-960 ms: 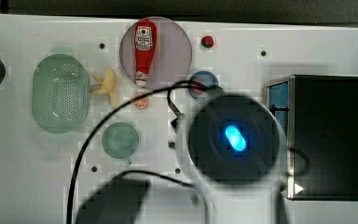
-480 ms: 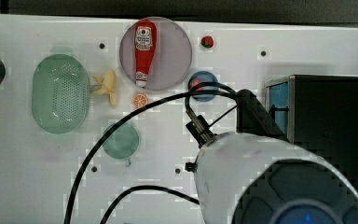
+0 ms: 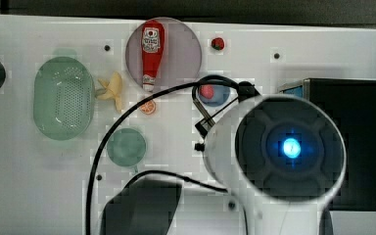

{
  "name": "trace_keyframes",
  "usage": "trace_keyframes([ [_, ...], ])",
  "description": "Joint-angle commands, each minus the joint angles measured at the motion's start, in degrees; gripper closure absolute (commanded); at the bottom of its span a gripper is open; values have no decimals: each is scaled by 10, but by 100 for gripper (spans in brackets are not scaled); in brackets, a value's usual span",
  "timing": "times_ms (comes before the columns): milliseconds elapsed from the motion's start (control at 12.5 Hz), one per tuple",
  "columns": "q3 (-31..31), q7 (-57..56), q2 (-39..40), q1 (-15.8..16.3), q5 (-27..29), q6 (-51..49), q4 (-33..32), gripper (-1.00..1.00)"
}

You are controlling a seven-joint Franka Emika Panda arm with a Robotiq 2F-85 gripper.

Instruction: Flap open oven.

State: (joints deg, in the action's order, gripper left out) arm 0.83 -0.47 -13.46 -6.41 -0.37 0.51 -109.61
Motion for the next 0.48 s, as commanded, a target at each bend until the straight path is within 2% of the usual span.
trace_keyframes([
  [80,-53,-147,5,-5,-5,15,-6,65],
  [480,-122,-449,41,-8,-37,142,-62,65],
])
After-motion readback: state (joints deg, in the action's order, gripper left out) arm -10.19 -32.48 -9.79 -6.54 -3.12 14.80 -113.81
